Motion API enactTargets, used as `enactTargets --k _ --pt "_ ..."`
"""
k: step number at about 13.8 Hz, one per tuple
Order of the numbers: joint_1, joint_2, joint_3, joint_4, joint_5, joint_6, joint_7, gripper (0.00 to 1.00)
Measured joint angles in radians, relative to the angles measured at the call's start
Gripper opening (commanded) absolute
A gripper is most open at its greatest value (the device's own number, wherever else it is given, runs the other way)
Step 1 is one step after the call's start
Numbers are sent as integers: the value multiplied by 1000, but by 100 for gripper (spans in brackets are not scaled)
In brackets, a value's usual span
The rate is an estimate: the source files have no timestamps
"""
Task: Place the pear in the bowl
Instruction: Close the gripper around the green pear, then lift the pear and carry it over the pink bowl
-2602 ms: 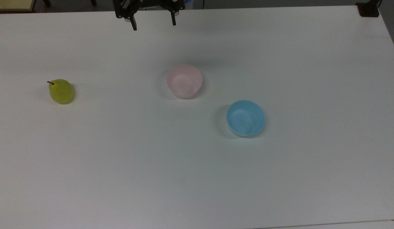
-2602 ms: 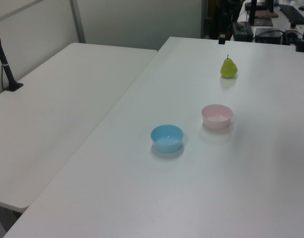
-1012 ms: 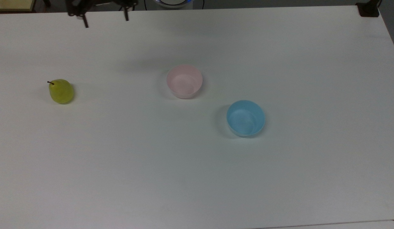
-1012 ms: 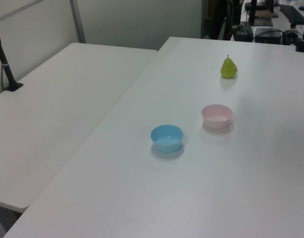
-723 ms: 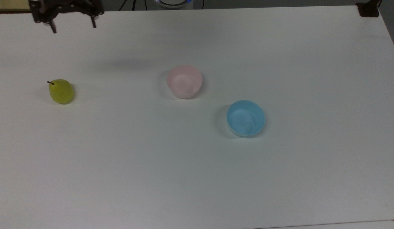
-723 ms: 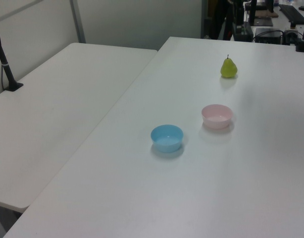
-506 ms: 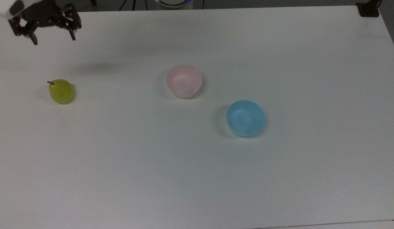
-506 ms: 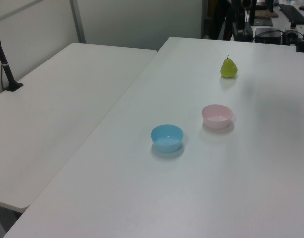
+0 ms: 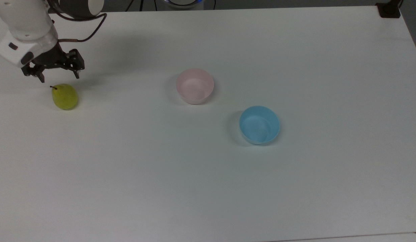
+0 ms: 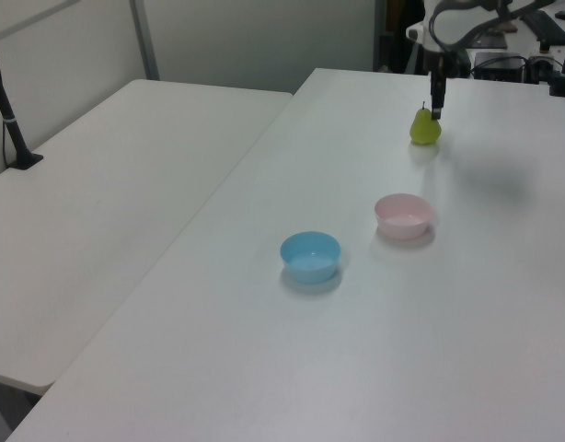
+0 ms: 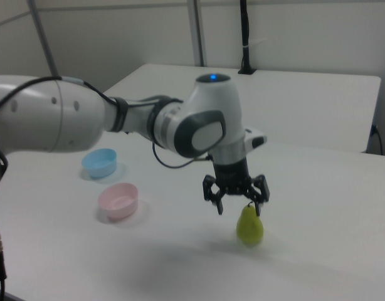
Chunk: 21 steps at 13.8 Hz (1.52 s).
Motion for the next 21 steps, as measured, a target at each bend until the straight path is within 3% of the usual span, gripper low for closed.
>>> enactTargets --k 3,4,6,7,13,16,21 --pt "0 67 -3 -16 0 88 1 100" --pt "0 82 -5 -16 0 112 1 90" --pt "0 97 -6 -16 0 144 1 5" --pt "-1 98 -6 -16 0 145 1 0" --pt "-6 71 -6 -1 1 97 1 0" --pt "24 -18 2 62 13 -65 19 0" --pt "158 -150 5 190 45 -366 168 0"
